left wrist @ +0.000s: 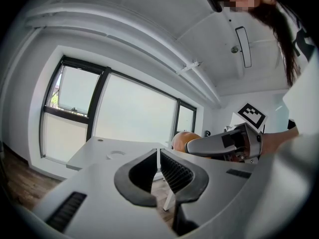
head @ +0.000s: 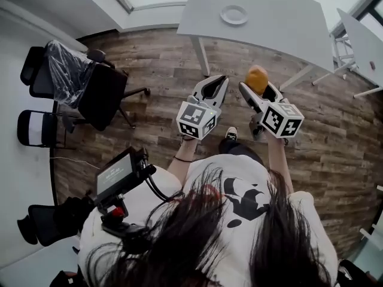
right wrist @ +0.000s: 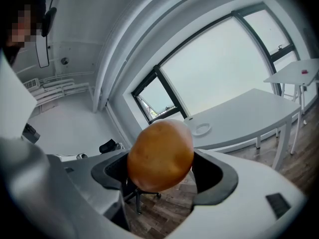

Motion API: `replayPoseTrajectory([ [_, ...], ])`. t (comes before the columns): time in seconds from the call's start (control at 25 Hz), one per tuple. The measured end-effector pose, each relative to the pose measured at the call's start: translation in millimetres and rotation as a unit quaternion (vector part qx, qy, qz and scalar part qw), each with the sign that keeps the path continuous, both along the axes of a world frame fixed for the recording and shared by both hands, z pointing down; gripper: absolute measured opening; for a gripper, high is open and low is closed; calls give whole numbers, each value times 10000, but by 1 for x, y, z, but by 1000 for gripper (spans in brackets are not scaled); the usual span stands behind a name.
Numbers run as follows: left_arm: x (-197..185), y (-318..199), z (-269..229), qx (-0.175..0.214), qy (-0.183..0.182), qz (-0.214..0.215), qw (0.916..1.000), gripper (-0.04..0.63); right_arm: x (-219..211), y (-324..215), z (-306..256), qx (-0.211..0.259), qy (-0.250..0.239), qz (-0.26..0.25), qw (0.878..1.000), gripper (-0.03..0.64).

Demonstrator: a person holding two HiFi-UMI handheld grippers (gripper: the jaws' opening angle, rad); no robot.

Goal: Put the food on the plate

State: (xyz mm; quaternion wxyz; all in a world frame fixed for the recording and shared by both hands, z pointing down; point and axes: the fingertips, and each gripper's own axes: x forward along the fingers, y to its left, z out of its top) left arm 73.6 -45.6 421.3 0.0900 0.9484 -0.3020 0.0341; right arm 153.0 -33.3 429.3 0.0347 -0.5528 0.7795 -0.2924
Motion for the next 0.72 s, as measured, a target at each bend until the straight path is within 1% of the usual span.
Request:
replayPoseTrajectory([
  [0.16,37,-33,-7,56,45,-23,10000,6,28,-37,-1,33,24,-170,9998,382],
  [0.32,58,-53,-8,82,4,-114,9999,6,47,-67,3,73,-66,-338,9994,382],
  [0.52,51,-73,-2,36,-192,-363,9992,6,49,-93,9,51,-143,-500,9986,382],
  [0.72,40,-95,-3,-11,-248,-475,9986,6,47,-109,14,-18,-224,-476,9986,382],
])
